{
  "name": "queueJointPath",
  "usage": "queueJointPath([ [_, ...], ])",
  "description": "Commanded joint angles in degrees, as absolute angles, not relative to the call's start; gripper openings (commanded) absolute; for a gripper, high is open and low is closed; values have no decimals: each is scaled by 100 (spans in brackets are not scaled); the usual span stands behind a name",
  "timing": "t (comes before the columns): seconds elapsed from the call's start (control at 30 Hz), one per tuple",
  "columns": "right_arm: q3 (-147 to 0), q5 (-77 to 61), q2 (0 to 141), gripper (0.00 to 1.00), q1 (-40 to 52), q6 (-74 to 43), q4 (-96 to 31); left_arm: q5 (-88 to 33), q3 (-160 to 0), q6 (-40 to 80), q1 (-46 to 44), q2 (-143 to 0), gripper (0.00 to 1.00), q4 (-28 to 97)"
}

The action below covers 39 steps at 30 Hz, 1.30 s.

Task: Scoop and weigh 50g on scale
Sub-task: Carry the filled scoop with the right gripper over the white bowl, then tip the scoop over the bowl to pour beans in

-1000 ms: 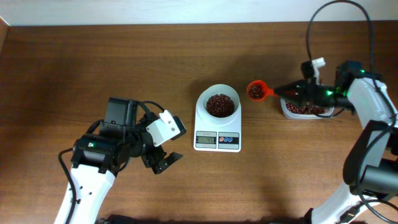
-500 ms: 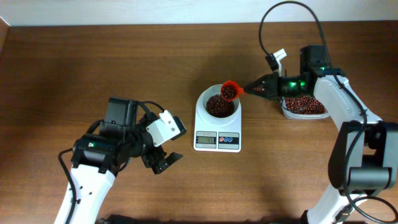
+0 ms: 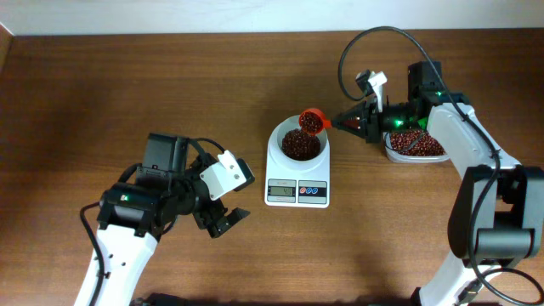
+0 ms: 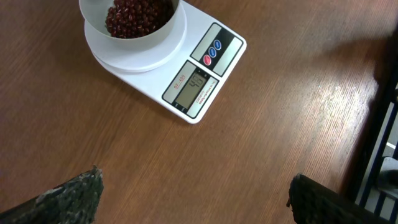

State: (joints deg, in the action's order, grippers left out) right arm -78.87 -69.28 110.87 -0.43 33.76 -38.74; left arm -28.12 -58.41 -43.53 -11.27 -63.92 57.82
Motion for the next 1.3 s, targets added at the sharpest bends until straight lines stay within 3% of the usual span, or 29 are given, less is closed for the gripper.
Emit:
queueJointPath([
  [0.0,-7902,-7133,11128,4,5,3627,-3872,-2912,-5935,-4429,-1103,-6379,99,5776],
  [1.27,-7902,-7284,11128,4,-1,2952,-4261,-2912,-5935,-4429,-1103,-6379,99,5776],
])
